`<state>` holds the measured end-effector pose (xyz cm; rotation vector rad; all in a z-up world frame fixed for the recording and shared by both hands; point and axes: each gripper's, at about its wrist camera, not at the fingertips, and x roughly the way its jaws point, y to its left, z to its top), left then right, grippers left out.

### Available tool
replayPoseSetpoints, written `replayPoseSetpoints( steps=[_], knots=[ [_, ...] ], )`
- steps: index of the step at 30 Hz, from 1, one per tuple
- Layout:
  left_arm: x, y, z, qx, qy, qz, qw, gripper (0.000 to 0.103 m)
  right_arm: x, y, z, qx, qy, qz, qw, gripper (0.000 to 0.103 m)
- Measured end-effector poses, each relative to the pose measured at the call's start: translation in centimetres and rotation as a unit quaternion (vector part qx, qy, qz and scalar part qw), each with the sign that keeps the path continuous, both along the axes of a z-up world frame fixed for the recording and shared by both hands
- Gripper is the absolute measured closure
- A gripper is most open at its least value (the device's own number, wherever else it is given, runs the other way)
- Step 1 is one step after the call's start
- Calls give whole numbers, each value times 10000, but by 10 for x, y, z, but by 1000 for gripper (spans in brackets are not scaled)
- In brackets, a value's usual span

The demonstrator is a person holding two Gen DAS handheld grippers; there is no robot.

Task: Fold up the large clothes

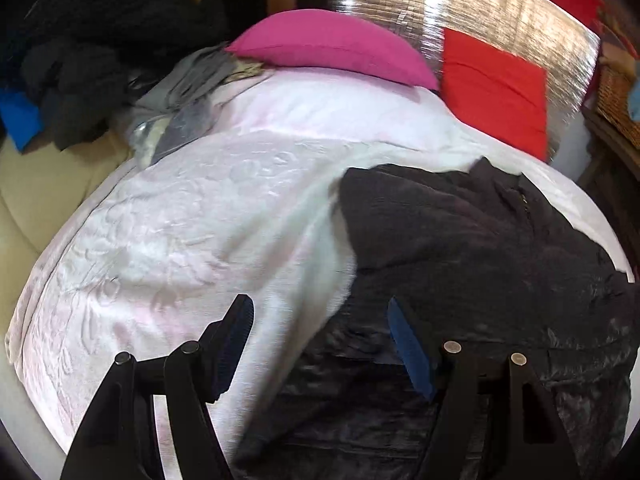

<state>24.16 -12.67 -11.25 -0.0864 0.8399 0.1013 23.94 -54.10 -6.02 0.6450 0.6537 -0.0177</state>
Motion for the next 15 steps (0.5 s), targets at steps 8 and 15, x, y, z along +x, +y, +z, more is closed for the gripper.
replayPoseSetpoints(
  steps=[8,15],
  knots=[
    [9,-29,-6,227,5,-304,9993,33,1,-23,-11,58,253,-120,9996,90],
    [12,-42,-15,600,70,-424,9973,33,4,-37,-29,416,453,-47,9981,87]
  ],
)
